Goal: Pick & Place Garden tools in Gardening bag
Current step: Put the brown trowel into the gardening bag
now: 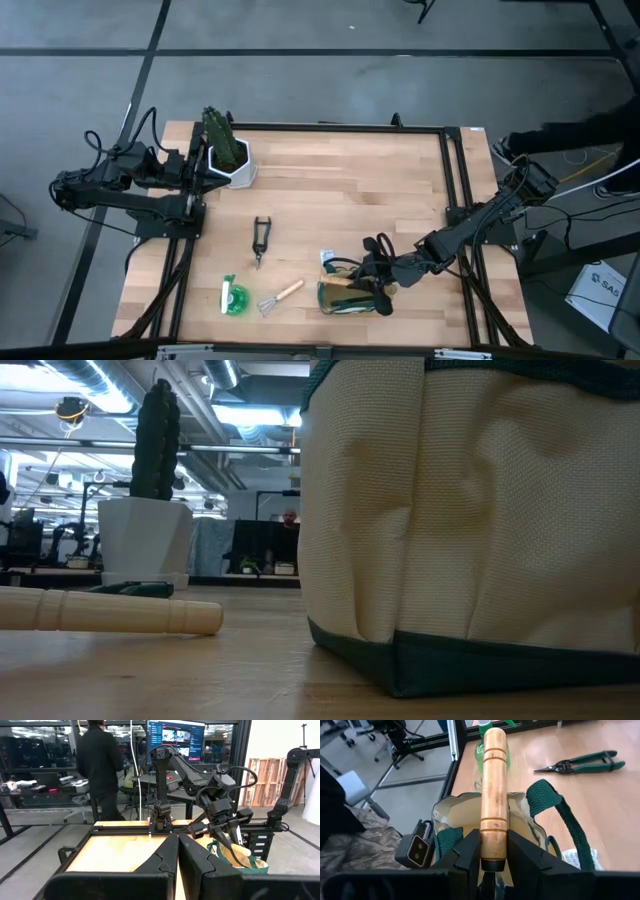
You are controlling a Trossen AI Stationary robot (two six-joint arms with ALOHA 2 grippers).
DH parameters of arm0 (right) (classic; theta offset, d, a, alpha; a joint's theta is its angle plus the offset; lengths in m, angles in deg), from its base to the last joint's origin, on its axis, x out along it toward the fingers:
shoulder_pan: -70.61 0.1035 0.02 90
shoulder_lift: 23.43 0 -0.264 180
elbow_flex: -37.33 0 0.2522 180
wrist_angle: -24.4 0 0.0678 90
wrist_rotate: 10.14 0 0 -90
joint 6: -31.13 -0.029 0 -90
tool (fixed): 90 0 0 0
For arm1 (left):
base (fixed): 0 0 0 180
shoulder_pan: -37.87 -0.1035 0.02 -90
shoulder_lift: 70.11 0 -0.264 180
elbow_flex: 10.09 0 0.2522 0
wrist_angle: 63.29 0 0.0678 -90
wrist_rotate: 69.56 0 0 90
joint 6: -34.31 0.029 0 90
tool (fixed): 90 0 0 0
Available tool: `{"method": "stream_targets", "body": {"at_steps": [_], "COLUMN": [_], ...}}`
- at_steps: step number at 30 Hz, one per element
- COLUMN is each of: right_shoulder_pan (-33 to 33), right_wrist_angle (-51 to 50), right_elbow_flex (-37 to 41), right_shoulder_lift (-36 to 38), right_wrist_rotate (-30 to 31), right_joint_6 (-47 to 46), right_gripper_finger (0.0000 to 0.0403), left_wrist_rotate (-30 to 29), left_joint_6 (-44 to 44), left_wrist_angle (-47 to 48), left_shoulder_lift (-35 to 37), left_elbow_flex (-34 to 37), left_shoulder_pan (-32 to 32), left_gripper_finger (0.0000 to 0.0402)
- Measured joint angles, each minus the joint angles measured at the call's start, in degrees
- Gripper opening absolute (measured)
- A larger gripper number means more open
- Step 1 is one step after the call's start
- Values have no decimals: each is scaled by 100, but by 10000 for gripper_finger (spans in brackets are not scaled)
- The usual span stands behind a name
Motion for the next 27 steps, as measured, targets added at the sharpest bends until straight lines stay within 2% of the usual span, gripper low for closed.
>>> {"method": "stream_targets", "body": {"at_steps": [4,9,27], "right_shoulder_pan": [7,7,2], "right_wrist_angle": [-77,-136,-119], "right_elbow_flex": [2,2,2], "right_shoulder_lift": [0,0,0], "right_wrist_rotate": [-41,-368,-353], "right_joint_6": [353,369,372], "right_gripper_finger": [92,92,92], "left_wrist_rotate": [0,0,0], "left_joint_6": [0,0,-1], "left_wrist_angle": [1,0,0], "left_shoulder_lift": [0,-1,-2], "left_elbow_flex": [0,0,0], "left_shoulder_pan": [0,0,-2], "left_gripper_finger": [6,6,6]}}
